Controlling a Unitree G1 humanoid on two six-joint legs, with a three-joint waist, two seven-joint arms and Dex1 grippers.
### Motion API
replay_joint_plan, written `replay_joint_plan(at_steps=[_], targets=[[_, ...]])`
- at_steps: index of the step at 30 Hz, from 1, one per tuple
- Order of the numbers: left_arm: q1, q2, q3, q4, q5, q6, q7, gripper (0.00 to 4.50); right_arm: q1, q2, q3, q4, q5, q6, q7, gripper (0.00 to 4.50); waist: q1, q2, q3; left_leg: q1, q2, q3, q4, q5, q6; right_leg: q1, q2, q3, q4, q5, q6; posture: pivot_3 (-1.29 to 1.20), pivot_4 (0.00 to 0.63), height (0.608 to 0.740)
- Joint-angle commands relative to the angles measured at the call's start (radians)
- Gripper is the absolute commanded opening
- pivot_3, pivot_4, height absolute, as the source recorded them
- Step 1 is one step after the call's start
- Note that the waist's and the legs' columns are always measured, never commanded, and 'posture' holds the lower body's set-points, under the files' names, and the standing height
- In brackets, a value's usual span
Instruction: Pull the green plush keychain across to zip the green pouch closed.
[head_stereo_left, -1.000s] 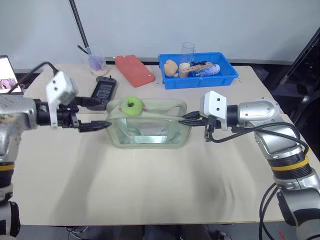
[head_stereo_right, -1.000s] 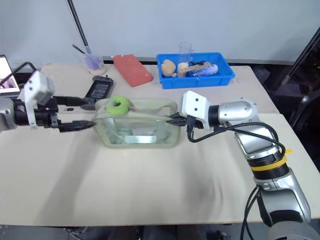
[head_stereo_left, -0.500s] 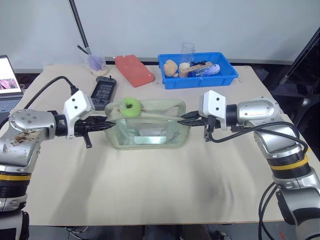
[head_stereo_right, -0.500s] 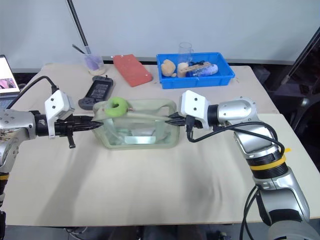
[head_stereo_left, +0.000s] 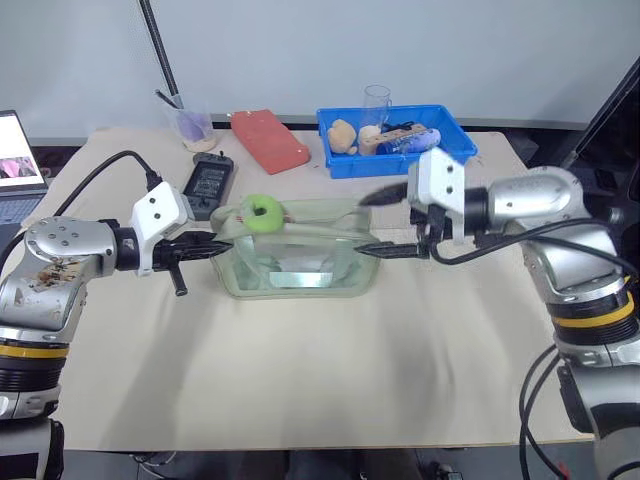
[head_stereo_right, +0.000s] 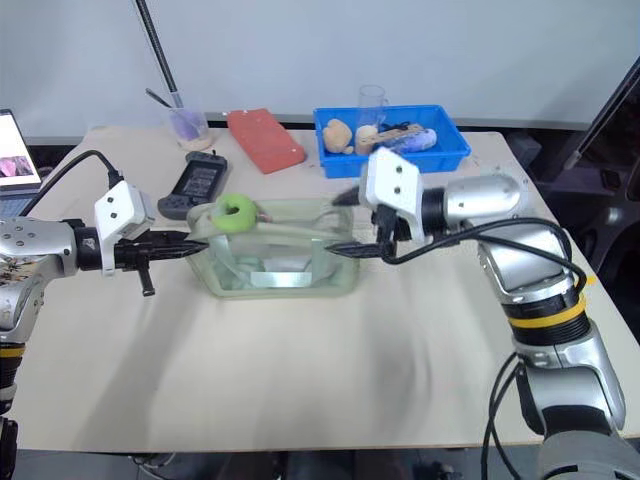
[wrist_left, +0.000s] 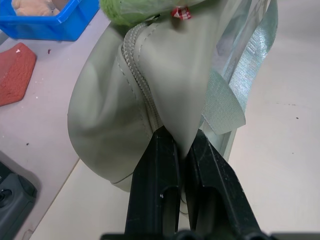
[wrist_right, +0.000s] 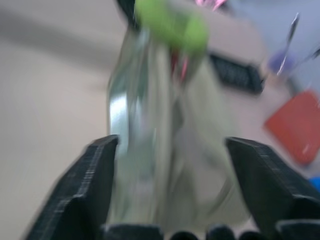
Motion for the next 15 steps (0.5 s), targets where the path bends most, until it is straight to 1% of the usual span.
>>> replay_joint_plan(at_steps=[1,3,5,8,11,15], targets=[[-0.015,-0.003,-0.013,-0.001,0.009,-0.015,-0.011,0.00,-0.041,0.108,0.029,-0.058,0.002,0.037,-0.110,4.47,-0.001,0.000,0.000,0.000,0.000,0.000,0.000,0.000,0.000,0.000,0.000,0.000,0.000,0.000,0.000,0.00,0.150,0.740],[-0.023,-0.010,-0.018,0.005,0.017,-0.022,-0.008,0.00,-0.058,0.160,0.084,-0.031,-0.060,-0.006,-0.139,4.47,0.000,0.000,0.000,0.000,0.000,0.000,0.000,0.000,0.000,0.000,0.000,0.000,0.001,0.000,0.000,0.00,0.150,0.740],[-0.028,-0.015,-0.018,0.010,0.020,-0.030,-0.008,0.00,-0.072,0.185,0.126,0.001,-0.111,-0.054,-0.152,4.47,0.005,0.000,0.000,0.000,-0.001,0.000,0.000,0.000,0.000,0.000,0.000,0.000,0.001,0.000,0.000,0.00,0.150,0.740],[-0.034,-0.018,-0.020,0.014,0.020,-0.035,-0.015,0.00,-0.103,0.220,0.188,0.101,-0.199,-0.152,-0.176,4.47,0.004,0.000,0.000,0.000,-0.002,0.000,0.000,0.000,0.000,0.000,-0.001,0.000,0.000,0.000,0.000,0.00,0.150,0.740],[-0.039,-0.016,-0.023,0.019,0.022,-0.039,-0.021,0.00,-0.128,0.242,0.214,0.170,-0.243,-0.213,-0.176,4.47,0.003,0.000,0.000,0.000,-0.001,0.000,0.000,0.000,0.000,0.000,-0.001,0.000,0.001,0.000,0.000,0.00,0.150,0.740],[-0.046,-0.015,-0.023,0.024,0.022,-0.039,-0.026,0.00,-0.145,0.276,0.225,0.219,-0.258,-0.254,-0.152,4.47,0.001,0.000,0.000,0.000,-0.001,0.000,0.000,0.000,0.000,0.000,0.000,0.000,0.001,0.000,-0.001,0.00,0.150,0.740]])
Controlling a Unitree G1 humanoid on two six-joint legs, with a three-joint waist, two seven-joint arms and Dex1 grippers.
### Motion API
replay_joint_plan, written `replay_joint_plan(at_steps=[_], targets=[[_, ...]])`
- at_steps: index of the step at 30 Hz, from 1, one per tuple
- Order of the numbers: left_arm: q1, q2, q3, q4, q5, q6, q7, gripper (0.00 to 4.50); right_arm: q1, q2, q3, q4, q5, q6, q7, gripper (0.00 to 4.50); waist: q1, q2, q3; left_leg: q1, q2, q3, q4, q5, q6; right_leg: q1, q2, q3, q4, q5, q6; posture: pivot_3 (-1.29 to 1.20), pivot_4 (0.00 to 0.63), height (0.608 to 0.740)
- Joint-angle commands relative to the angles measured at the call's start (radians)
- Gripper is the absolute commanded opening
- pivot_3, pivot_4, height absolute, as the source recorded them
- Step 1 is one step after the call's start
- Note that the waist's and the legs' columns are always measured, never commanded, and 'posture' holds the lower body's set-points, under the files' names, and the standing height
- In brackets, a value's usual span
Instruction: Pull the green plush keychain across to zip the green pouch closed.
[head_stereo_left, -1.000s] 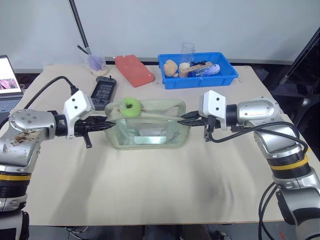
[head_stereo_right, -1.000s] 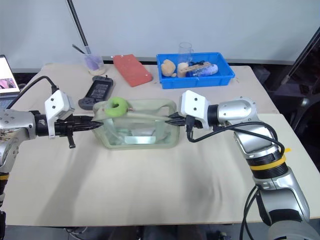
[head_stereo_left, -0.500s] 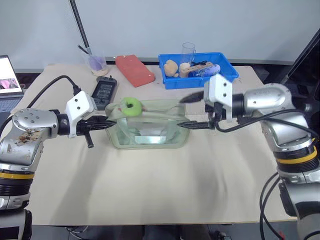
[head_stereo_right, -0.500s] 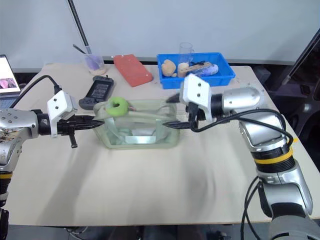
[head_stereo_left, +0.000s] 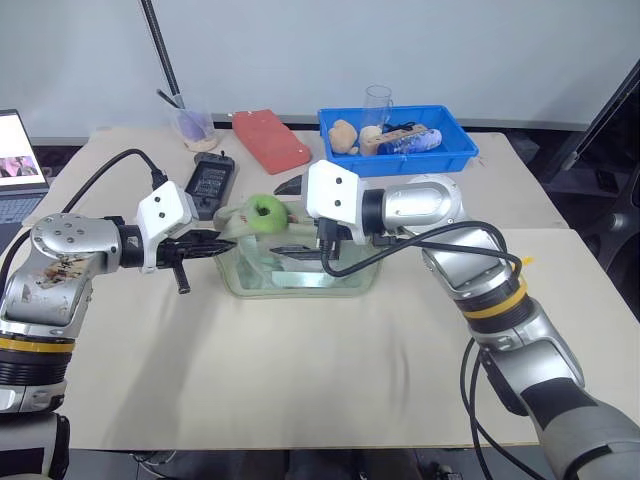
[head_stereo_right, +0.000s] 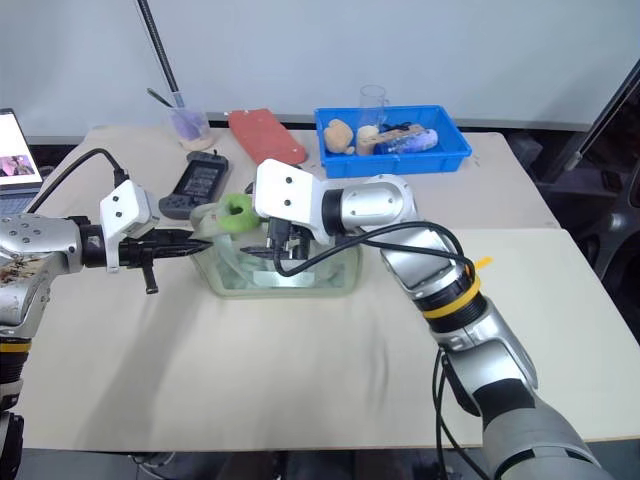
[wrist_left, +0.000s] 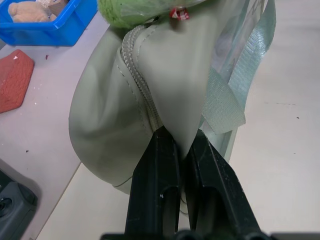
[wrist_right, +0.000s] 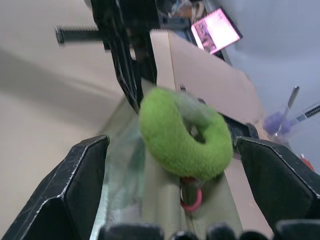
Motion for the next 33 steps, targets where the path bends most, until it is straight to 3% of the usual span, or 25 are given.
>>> replay_joint_plan(at_steps=[1,14,20,25,33], targets=[[-0.014,0.001,-0.004,-0.008,0.005,-0.011,-0.008,0.00,-0.035,0.017,0.004,0.016,-0.023,-0.069,0.015,4.23,0.000,0.000,0.000,0.000,0.000,0.000,0.000,0.000,0.000,0.000,0.000,0.000,0.000,0.000,0.000,0.00,0.150,0.740],[0.000,0.001,0.000,-0.008,0.005,-0.015,-0.013,0.00,-0.045,0.060,-0.053,0.053,0.001,-0.104,0.022,0.02,0.001,0.000,0.000,0.000,0.000,0.000,0.000,0.000,0.000,0.000,0.000,0.000,0.000,0.000,0.000,0.00,0.150,0.740],[0.001,0.000,0.000,0.008,0.016,-0.028,-0.003,0.00,-0.070,0.023,-0.243,-0.038,0.127,0.108,-0.041,0.02,0.003,0.000,0.000,0.000,0.000,0.000,0.000,0.000,0.000,0.000,0.000,0.000,0.000,0.000,0.000,0.00,0.150,0.740],[0.004,-0.003,0.002,0.014,0.016,-0.029,0.003,0.00,-0.006,-0.109,-0.350,-0.118,0.153,0.254,-0.089,0.02,0.004,0.000,0.000,0.000,0.000,0.000,0.000,0.000,0.000,0.001,-0.001,0.000,-0.001,0.000,0.000,0.00,0.150,0.740],[-0.021,-0.016,-0.017,0.042,0.024,-0.046,-0.002,0.00,0.160,-0.317,-0.430,-0.152,0.132,0.283,-0.129,0.02,0.002,0.001,0.000,0.000,0.000,0.000,0.000,0.000,0.000,0.000,-0.001,0.000,-0.001,0.000,0.000,0.00,0.150,0.740]])
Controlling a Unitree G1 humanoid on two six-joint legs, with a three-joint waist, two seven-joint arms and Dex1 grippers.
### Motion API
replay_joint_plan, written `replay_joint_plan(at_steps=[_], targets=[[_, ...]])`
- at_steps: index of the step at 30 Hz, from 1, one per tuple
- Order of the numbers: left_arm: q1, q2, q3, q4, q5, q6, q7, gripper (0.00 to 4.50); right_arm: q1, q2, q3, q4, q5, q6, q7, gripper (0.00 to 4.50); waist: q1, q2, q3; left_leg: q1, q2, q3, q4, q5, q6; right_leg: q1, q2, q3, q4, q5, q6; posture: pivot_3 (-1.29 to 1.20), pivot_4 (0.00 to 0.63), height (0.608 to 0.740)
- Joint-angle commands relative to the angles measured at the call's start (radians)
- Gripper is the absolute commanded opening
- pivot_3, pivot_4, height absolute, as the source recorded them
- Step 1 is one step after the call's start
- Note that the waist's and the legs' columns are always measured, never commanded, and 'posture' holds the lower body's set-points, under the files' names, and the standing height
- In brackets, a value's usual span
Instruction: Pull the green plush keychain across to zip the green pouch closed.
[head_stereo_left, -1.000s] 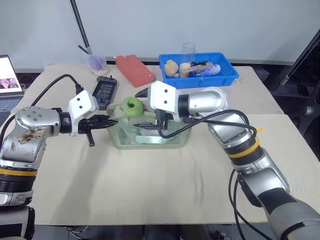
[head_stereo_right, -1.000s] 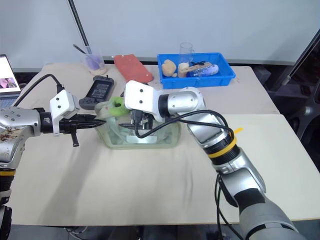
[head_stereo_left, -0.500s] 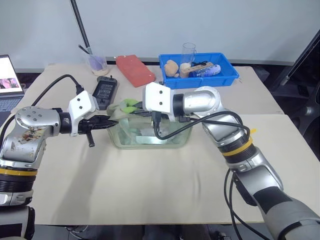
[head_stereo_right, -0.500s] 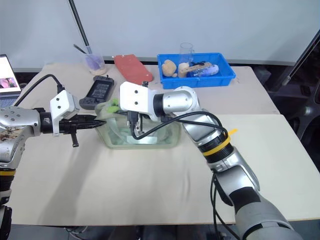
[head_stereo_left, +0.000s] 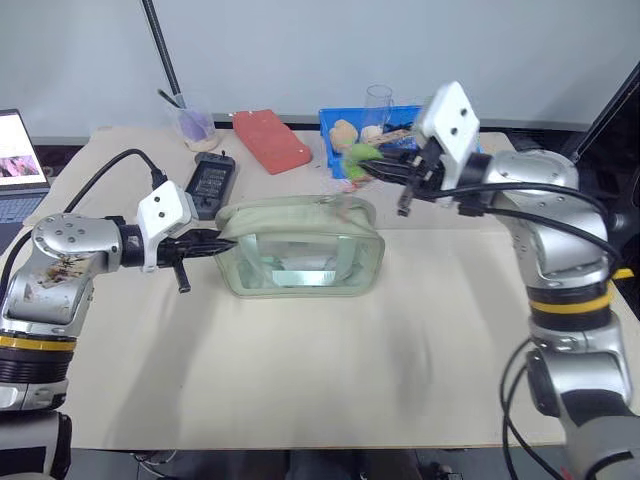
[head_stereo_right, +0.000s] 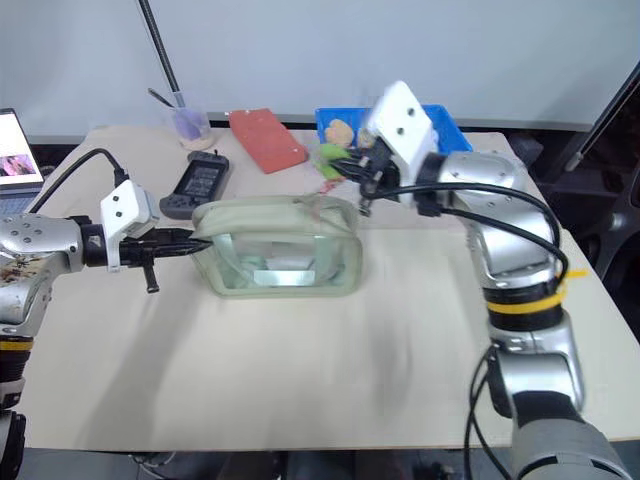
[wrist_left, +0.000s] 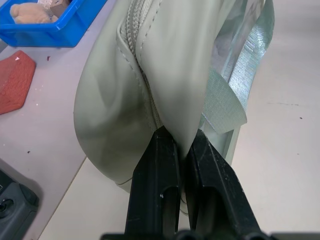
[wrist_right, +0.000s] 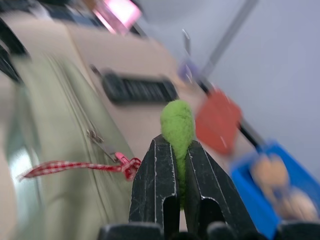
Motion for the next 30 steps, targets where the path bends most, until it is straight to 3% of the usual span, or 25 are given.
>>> replay_joint_plan(at_steps=[1,7,19,29,30], targets=[[-0.015,-0.007,-0.011,0.016,0.015,-0.016,-0.006,0.00,0.051,-0.076,-0.083,-0.035,-0.016,0.002,-0.041,0.02,0.003,0.000,0.000,0.000,0.000,0.000,0.000,0.000,0.000,0.000,0.000,0.000,0.000,0.000,0.000,0.00,0.150,0.740],[-0.034,-0.018,-0.027,0.035,0.025,-0.030,-0.015,0.00,0.190,-0.084,-0.121,0.030,-0.031,-0.041,-0.129,0.02,0.002,0.000,0.000,0.000,0.000,0.001,0.000,0.000,0.000,0.000,0.000,0.000,-0.001,0.000,0.000,0.00,0.150,0.740],[-0.039,-0.031,-0.043,0.033,0.033,-0.041,-0.024,0.00,0.393,0.143,-0.054,0.125,-0.018,-0.081,-0.239,0.02,0.001,0.000,0.000,0.000,0.000,0.001,0.000,0.000,0.000,0.001,0.000,0.001,0.000,-0.002,0.003,0.00,0.150,0.740],[-0.042,-0.036,-0.037,0.028,0.026,-0.037,-0.025,0.00,0.413,0.111,0.007,0.132,-0.040,-0.136,-0.170,0.02,0.000,0.000,0.000,0.001,0.000,0.001,0.000,0.000,0.000,0.001,0.000,0.001,0.000,-0.003,0.005,0.00,0.150,0.740],[-0.043,-0.035,-0.033,0.026,0.021,-0.033,-0.026,0.39,0.397,0.099,-0.010,0.133,-0.028,-0.136,-0.160,0.40,0.000,0.000,0.000,0.001,0.000,0.001,0.000,0.000,0.000,0.001,0.000,0.001,0.000,-0.003,0.006,0.00,0.150,0.740]])
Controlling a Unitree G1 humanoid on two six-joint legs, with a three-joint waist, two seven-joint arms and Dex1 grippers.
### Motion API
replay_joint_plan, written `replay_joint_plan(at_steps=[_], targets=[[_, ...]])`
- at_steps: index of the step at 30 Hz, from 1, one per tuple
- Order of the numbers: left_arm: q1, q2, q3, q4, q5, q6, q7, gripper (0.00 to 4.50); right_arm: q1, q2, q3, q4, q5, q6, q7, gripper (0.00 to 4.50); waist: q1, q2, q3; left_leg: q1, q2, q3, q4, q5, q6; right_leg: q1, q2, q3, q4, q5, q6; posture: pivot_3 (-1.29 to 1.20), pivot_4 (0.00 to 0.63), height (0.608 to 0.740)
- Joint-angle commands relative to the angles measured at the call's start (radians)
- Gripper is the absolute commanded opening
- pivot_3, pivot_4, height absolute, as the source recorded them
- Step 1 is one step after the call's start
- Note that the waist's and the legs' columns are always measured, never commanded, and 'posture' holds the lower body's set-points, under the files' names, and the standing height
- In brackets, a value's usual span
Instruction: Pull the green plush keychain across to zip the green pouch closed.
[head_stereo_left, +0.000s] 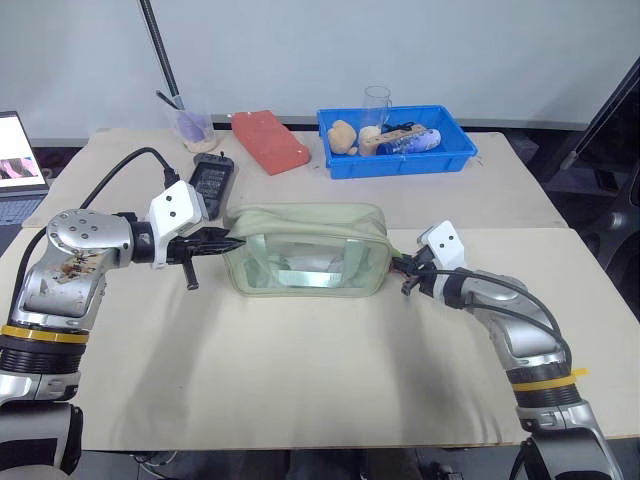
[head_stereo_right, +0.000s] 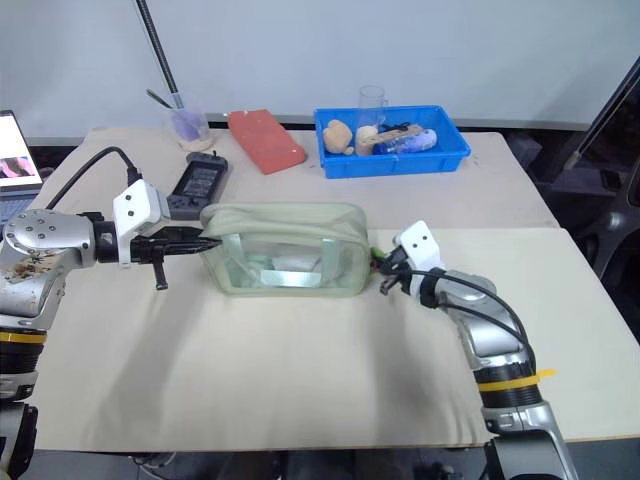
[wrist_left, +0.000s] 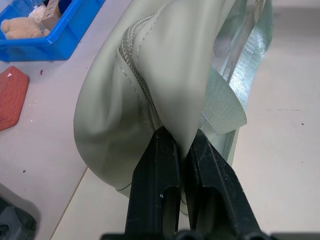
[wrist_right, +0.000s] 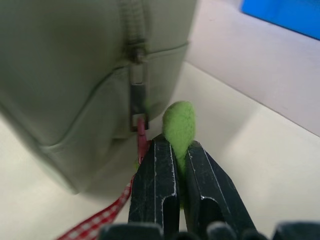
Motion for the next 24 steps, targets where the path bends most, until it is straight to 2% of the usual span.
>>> replay_joint_plan(at_steps=[1,2,9,10,12,18,24], targets=[[-0.002,-0.003,0.009,-0.010,-0.014,0.013,-0.010,0.78,-0.046,-0.045,-0.050,-0.008,0.028,-0.008,0.042,0.80,0.000,0.000,0.000,0.000,0.000,0.000,0.000,0.000,0.000,0.000,0.000,0.000,0.000,0.000,0.000,0.00,0.150,0.740],[-0.003,-0.004,0.016,-0.009,-0.024,0.013,-0.014,1.02,-0.059,-0.057,-0.067,-0.011,0.054,0.008,0.064,1.04,0.000,0.000,0.000,0.000,0.000,0.000,0.000,0.000,0.000,0.000,0.000,0.000,0.000,0.000,0.000,0.00,0.150,0.740],[-0.010,0.009,0.123,0.019,-0.120,0.097,-0.018,4.22,-0.097,-0.277,-0.122,-0.053,0.158,0.054,0.308,3.51,0.000,0.001,0.001,-0.001,0.000,0.000,0.000,0.000,0.000,-0.001,0.000,0.000,-0.001,0.000,0.000,0.00,0.150,0.740],[-0.002,0.020,0.144,0.020,-0.134,0.113,-0.020,4.50,-0.109,-0.313,-0.133,-0.064,0.176,0.068,0.342,3.87,-0.001,0.000,0.001,-0.001,0.000,0.000,0.000,0.000,0.000,-0.001,0.000,0.000,-0.001,0.000,0.000,0.00,0.150,0.740],[0.018,0.050,0.189,0.016,-0.162,0.153,-0.028,4.50,-0.137,-0.372,-0.157,-0.085,0.219,0.099,0.396,4.48,-0.004,0.001,0.001,-0.001,0.000,0.000,0.000,0.000,0.000,-0.001,0.000,0.000,-0.001,0.000,0.000,0.00,0.150,0.740],[0.085,0.146,0.318,0.014,-0.204,0.255,0.010,4.50,-0.194,-0.460,-0.221,-0.220,0.390,0.311,0.430,4.48,-0.015,0.002,0.002,0.000,0.004,0.000,-0.001,0.000,0.000,-0.002,0.002,-0.001,-0.001,-0.002,-0.001,0.00,0.150,0.740],[0.118,0.180,0.386,-0.020,-0.224,0.337,0.078,4.50,-0.193,-0.481,-0.240,-0.316,0.450,0.384,0.389,4.48,0.000,0.002,0.002,-0.001,0.006,0.001,-0.001,0.000,0.000,-0.002,0.001,-0.001,-0.002,-0.002,-0.001,0.00,0.150,0.740]])
